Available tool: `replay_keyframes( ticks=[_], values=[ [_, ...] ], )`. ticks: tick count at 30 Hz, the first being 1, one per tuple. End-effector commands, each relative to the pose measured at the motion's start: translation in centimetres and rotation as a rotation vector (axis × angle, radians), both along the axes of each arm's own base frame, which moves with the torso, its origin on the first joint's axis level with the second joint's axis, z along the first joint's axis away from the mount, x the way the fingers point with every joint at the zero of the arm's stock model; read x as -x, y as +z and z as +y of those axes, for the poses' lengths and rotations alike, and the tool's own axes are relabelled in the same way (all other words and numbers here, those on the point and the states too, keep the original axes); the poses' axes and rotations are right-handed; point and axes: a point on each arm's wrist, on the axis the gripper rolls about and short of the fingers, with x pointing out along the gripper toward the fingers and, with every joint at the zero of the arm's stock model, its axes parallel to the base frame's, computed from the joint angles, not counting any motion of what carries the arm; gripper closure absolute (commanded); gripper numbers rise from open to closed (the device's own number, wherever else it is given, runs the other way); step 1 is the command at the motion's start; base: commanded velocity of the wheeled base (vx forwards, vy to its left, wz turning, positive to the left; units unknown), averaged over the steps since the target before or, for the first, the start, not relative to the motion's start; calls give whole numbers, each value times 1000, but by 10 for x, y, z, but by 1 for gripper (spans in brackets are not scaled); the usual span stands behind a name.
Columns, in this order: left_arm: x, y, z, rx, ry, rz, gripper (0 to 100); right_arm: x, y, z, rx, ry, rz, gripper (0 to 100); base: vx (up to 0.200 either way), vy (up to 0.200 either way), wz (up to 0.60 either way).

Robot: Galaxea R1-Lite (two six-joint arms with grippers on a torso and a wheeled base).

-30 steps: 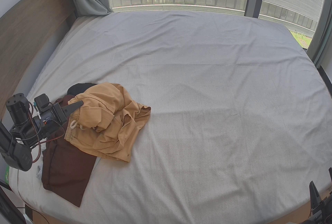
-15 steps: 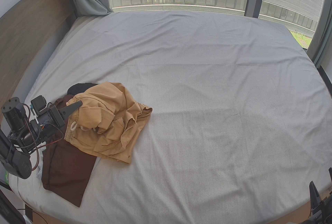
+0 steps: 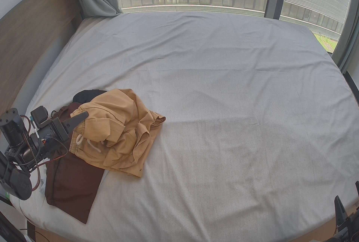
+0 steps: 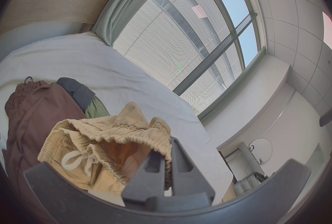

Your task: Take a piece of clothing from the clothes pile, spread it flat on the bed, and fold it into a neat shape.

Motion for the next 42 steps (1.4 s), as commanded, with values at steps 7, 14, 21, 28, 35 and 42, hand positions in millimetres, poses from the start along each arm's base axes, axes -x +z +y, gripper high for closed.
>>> replay_keyframes(
  ticks=[7, 14, 21, 28, 35, 42],
  values=[
    [17, 11, -13, 26, -4, -13, 100, 0, -5, 0, 0, 0, 5, 0, 0, 0, 0],
    [24, 20, -27, 88, 26, 5, 100, 0, -5, 0, 0, 0, 5, 0, 0, 0, 0],
    [26, 22, -43, 98, 51, -2, 100, 0, -5, 0, 0, 0, 5, 0, 0, 0, 0],
    [27, 26, -59, 112, 87, -17, 100, 0, -5, 0, 0, 1, 5, 0, 0, 0, 0],
    [26, 32, -68, 123, 124, -29, 100, 0, -5, 0, 0, 1, 3, 0, 0, 0, 0],
    [29, 39, -77, 138, 129, -51, 100, 0, -5, 0, 0, 1, 3, 0, 0, 0, 0]
  ],
)
